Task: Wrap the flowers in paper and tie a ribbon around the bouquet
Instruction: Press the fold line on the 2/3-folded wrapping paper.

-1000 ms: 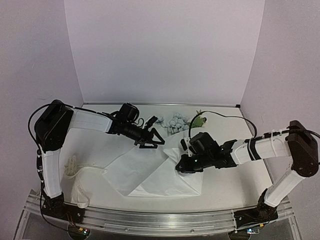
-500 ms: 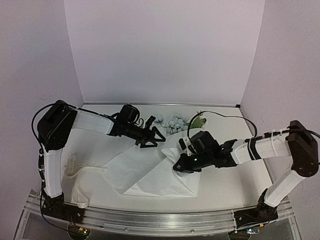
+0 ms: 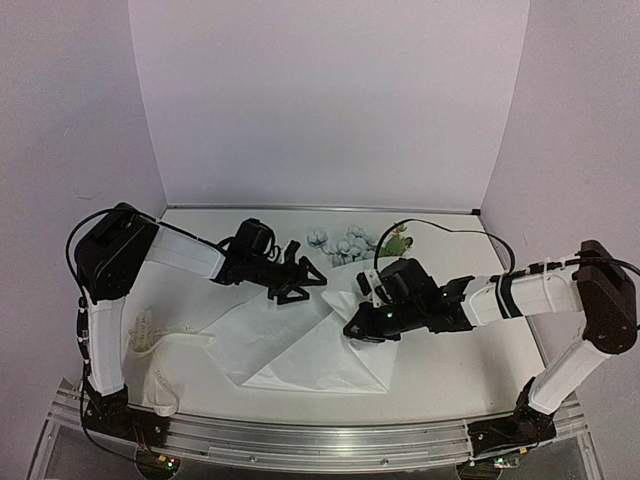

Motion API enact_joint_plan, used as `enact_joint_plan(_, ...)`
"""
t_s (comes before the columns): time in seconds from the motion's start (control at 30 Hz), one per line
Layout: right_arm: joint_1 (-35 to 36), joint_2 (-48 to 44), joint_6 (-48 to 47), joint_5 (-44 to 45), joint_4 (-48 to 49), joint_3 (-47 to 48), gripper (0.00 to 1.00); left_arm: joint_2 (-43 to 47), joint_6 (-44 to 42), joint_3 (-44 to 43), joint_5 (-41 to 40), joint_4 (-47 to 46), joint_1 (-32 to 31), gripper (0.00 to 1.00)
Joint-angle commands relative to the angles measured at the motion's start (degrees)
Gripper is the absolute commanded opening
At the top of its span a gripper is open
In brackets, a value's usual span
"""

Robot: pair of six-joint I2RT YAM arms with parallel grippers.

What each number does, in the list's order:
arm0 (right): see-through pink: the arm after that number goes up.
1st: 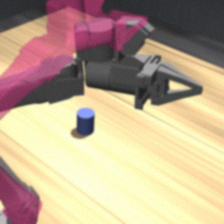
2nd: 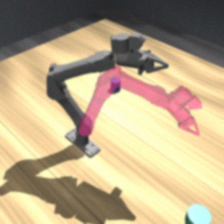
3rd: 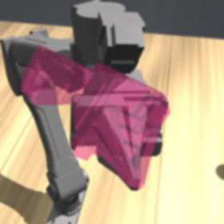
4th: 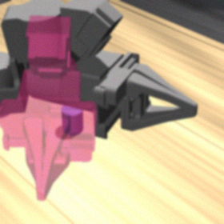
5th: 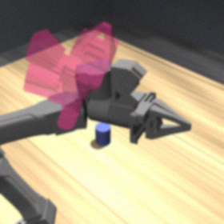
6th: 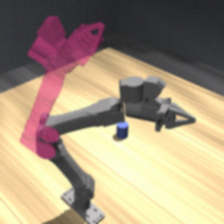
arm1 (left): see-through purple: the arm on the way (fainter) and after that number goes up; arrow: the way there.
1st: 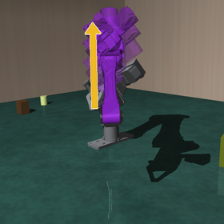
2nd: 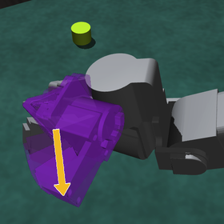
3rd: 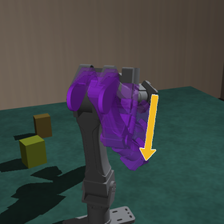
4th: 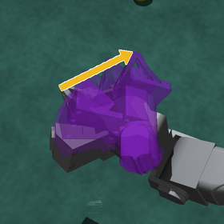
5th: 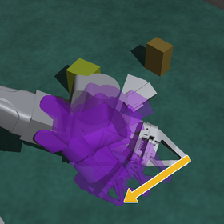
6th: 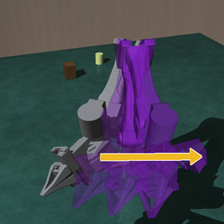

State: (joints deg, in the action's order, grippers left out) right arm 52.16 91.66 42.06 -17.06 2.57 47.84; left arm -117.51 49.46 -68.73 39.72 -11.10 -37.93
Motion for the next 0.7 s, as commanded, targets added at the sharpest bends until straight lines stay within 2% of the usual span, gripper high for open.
enact_joint_plan(0.0, -0.16, -1.41, 0.32, -0.51, 1.48, 1.89, 0.00, -0.01, -0.33, -2.27, 0.04, -4.75, 0.11, 0.73)
enact_joint_plan(0.23, -0.74, -2.09, 0.53, -1.51, 1.48, 1.02, 0.00, -1.61, -2.40, -3.77, 1.68, -5.55, 0.13, 0.46)
enact_joint_plan(0.5, -0.85, -2.01, 0.79, -1.56, 1.47, 0.74, 0.03, -2.44, -5.58, -5.96, 2.21, -2.42, 0.14, 0.04)
enact_joint_plan(0.6, -0.86, -2.01, 0.88, -1.56, 1.47, 0.55, 0.10, -2.25, -6.37, -6.03, 1.83, -1.80, 0.08, 0.00)
enact_joint_plan(0.67, -0.93, -2.07, 0.89, -1.47, 1.47, 0.07, 0.22, -2.13, -6.69, -5.76, 1.67, -1.73, 0.17, 0.00)
